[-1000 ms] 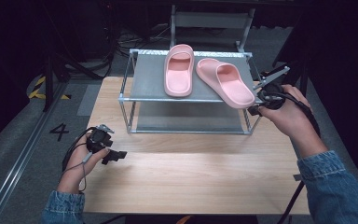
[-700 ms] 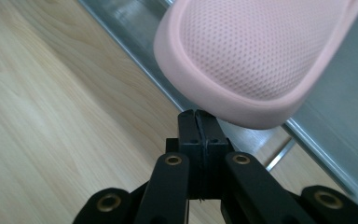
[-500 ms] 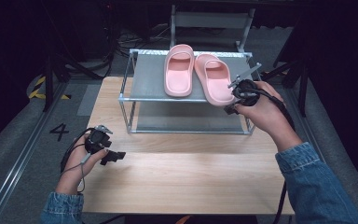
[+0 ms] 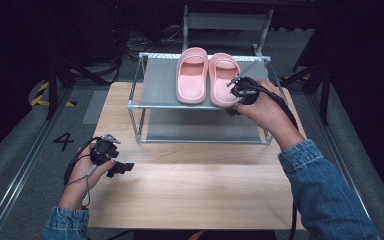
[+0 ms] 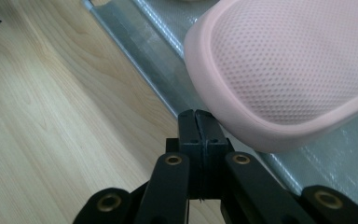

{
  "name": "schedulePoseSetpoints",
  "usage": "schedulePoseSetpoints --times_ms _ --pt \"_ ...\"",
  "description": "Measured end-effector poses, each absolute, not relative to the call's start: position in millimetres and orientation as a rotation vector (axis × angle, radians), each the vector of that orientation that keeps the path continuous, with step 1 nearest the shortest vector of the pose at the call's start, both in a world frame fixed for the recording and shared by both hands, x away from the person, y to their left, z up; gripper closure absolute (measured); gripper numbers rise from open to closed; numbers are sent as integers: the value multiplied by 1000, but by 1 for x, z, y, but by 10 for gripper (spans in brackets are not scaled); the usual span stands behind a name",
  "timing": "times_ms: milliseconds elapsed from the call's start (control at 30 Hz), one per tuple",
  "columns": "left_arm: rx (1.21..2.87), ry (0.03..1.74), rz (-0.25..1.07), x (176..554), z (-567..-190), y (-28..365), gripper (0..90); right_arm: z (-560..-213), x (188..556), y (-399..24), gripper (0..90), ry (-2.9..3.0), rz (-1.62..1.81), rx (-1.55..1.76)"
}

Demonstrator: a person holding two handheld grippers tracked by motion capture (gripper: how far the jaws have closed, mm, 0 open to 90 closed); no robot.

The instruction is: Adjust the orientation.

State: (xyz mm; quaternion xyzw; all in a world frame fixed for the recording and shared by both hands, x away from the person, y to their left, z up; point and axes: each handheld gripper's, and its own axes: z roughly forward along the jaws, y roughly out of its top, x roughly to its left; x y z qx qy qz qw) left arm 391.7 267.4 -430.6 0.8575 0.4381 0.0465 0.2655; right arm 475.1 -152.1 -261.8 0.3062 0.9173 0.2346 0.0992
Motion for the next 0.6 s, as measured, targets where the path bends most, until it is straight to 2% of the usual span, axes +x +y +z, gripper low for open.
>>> schedulePoseSetpoints --times_ms 600 --pt "2310 1186 125 391 -430 269 185 -268 497 -136 900 2737 651 937"
